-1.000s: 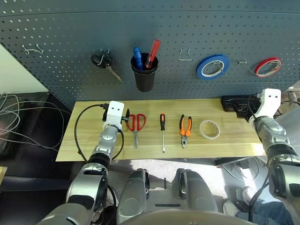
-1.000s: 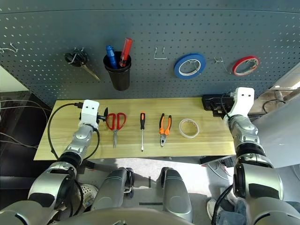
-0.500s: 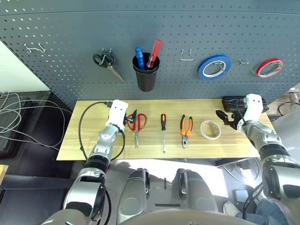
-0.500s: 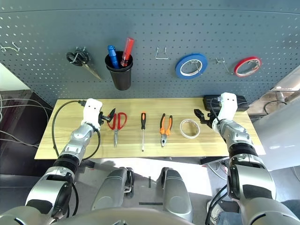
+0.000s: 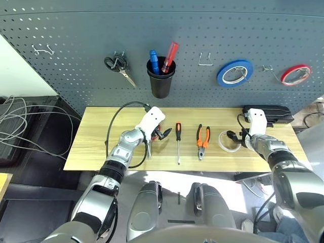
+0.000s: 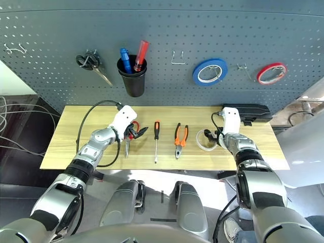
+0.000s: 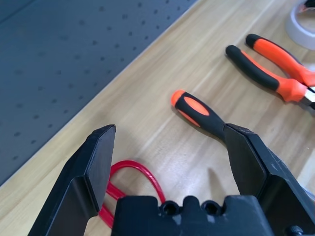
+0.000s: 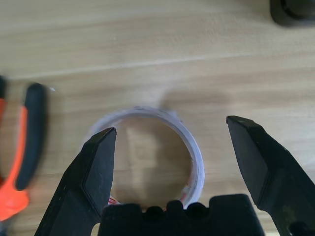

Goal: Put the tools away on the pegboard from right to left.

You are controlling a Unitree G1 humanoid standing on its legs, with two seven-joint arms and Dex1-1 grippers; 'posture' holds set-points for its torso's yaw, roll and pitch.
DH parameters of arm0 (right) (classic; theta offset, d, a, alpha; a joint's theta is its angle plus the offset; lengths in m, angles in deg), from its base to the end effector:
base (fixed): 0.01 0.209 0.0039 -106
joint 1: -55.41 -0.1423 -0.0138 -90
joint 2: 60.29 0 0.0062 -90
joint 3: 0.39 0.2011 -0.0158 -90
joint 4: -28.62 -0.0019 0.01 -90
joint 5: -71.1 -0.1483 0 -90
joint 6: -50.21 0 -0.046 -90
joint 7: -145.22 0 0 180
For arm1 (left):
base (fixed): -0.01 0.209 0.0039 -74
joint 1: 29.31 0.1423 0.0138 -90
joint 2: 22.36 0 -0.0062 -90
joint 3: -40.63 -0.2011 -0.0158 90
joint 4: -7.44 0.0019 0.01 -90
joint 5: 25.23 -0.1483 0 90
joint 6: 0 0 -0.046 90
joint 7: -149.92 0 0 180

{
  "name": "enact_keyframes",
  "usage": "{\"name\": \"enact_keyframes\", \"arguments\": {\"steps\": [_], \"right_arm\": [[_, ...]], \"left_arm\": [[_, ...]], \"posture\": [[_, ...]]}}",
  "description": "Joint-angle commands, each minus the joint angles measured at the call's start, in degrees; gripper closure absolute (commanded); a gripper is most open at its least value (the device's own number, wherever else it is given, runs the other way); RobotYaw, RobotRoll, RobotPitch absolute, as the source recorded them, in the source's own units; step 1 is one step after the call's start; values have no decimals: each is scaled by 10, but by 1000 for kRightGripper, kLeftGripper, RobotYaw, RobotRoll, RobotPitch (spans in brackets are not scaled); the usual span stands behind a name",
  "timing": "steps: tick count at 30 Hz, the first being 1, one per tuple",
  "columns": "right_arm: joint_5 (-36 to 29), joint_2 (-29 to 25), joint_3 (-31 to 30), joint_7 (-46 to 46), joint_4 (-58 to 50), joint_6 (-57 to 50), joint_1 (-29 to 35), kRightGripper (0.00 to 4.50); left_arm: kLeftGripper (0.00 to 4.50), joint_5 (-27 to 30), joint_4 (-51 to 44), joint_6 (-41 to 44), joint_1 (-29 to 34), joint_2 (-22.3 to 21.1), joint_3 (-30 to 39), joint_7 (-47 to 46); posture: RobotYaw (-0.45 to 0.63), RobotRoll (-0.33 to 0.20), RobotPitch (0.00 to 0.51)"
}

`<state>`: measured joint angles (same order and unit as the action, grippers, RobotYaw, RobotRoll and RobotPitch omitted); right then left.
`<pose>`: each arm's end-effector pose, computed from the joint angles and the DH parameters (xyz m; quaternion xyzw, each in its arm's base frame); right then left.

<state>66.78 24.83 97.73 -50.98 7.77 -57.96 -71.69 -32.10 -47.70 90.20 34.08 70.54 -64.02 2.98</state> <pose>0.2938 -0.2615 -0.0100 0.0108 0.4049 -0.0033 0.9143 0.2997 0.1493 0.0195 0.2066 0.1440 -0.3848 0.8880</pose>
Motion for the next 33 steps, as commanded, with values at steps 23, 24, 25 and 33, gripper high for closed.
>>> {"name": "enact_keyframes", "arguments": {"steps": [23, 24, 25, 33], "right_arm": [[12, -5, -3, 14, -105, 12, 114, 4481], [16, -16, -8, 8, -143, 7, 124, 4481], [12, -28, -5, 4, -202, 1, 145, 4481], [38, -94, 47, 22, -655, 126, 363, 4481]], "left_arm": [[0, 18, 27, -82, -15, 11, -1, 32], [0, 29, 20, -101, -12, 11, 7, 38], [0, 38, 14, -119, -9, 11, 15, 41], [0, 119, -34, -188, 14, 26, 41, 119]], "posture": [[71, 0, 112], [66, 0, 111], [61, 0, 111], [-1, 0, 111]]}}
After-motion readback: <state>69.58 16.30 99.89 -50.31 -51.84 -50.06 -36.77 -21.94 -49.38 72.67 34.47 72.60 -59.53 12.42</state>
